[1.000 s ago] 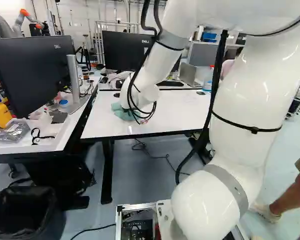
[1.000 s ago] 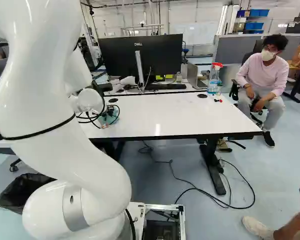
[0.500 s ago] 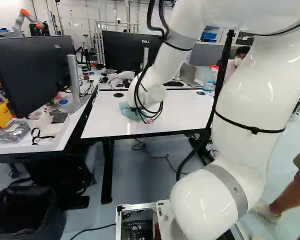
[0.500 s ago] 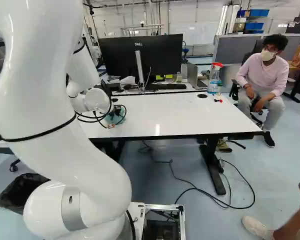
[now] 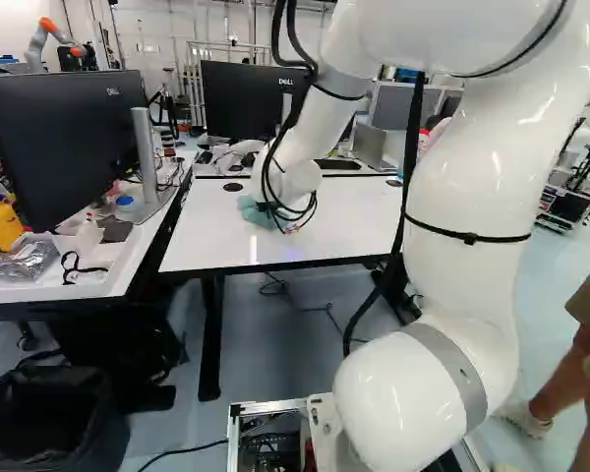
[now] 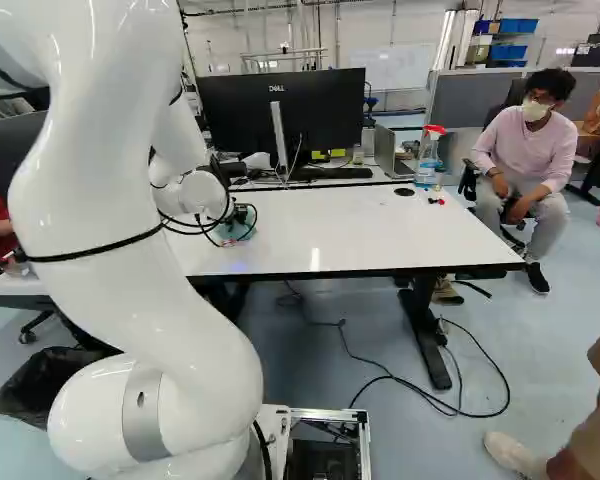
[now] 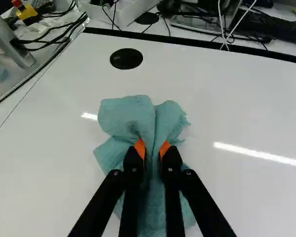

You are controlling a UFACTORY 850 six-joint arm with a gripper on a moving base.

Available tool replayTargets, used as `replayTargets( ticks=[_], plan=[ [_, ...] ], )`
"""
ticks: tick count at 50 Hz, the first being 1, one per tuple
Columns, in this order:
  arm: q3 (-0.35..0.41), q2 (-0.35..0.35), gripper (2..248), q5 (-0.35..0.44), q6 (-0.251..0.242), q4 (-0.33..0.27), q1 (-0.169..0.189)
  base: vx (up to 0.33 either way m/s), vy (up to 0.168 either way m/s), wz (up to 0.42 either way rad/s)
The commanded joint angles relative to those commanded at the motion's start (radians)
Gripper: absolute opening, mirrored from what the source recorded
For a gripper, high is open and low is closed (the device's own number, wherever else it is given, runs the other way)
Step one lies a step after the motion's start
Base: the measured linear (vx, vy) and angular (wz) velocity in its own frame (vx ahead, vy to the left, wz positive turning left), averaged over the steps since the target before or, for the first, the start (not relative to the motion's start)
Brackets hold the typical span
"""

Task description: Clean the table with the green towel

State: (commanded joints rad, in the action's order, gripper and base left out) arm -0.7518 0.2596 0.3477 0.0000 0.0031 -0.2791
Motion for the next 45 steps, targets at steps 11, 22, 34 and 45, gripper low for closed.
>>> replayTargets(
  ticks=[11,22,34,45],
  plan=[
    [-0.039,0.032,51,0.0,0.0,0.0,-0.024,0.0,0.0,0.0],
    [-0.06,0.049,51,0.0,0.0,0.0,-0.056,0.0,0.0,0.0],
    [-0.073,0.06,51,0.0,0.0,0.0,-0.092,0.0,0.0,0.0],
    [-0.055,0.046,51,0.0,0.0,0.0,-0.124,0.0,0.0,0.0]
  ],
)
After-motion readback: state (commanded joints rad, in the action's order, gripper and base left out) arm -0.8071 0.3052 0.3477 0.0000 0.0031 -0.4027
